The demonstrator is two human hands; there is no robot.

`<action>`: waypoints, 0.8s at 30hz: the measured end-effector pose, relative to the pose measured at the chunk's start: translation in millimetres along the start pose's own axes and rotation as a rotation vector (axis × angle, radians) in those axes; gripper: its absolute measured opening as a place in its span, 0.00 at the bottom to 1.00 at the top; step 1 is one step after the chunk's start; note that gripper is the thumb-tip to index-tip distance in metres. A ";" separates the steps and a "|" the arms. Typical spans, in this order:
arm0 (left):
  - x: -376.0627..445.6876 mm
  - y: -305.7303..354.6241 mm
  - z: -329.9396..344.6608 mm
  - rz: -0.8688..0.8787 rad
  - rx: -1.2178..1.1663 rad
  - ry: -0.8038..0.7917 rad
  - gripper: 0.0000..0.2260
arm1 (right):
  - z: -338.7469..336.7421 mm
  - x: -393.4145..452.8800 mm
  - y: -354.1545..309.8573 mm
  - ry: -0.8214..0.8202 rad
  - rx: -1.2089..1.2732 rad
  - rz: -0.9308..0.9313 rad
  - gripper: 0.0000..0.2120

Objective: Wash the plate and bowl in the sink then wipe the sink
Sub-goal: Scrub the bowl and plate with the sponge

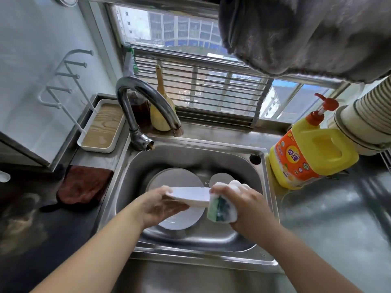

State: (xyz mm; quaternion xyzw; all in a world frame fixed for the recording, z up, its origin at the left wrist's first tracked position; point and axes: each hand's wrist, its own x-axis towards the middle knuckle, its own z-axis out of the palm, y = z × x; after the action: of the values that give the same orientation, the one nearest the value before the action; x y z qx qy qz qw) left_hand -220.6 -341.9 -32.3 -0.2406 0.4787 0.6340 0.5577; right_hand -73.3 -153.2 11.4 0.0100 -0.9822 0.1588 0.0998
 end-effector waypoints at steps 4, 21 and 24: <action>6.5 -5.2 -14.4 0.047 0.058 0.164 0.18 | 16.8 -7.5 10.3 -0.261 0.108 0.073 0.32; 60.6 -19.7 -40.2 0.223 0.030 0.343 0.23 | 78.6 -2.9 33.3 -0.255 1.204 1.117 0.11; 77.1 -21.1 -50.4 0.214 0.018 0.397 0.24 | 84.5 -1.6 34.8 -0.285 1.183 1.116 0.04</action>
State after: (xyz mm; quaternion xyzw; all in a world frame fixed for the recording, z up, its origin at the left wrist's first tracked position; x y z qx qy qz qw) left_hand -232.5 -350.9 -125.6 -0.3035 0.6076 0.6252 0.3844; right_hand -89.8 -146.7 -78.3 -0.4082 -0.6002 0.6732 -0.1410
